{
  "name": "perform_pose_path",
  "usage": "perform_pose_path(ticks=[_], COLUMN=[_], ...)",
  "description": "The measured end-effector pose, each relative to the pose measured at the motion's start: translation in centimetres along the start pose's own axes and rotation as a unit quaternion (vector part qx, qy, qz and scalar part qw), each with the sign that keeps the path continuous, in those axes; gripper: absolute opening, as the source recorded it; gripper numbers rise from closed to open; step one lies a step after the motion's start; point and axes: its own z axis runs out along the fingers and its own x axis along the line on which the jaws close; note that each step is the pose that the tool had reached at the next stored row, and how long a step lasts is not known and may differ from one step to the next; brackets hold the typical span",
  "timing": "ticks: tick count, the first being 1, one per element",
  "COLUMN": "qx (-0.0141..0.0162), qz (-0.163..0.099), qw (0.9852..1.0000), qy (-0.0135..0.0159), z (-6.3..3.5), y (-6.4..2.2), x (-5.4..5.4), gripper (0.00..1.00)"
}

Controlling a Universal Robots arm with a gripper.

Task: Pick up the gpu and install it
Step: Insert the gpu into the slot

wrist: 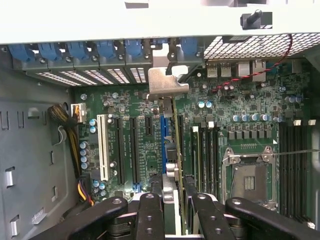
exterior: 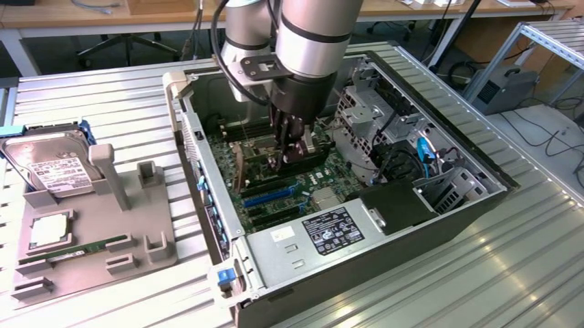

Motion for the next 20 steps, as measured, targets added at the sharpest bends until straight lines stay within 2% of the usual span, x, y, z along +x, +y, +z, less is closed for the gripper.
perform_pose_path(ticks=[20], qx=[0.0000], qz=[0.000], qw=[1.0000], qy=[0.0001], z=[0.34], y=[0.28], x=[0.26], gripper=[0.28])
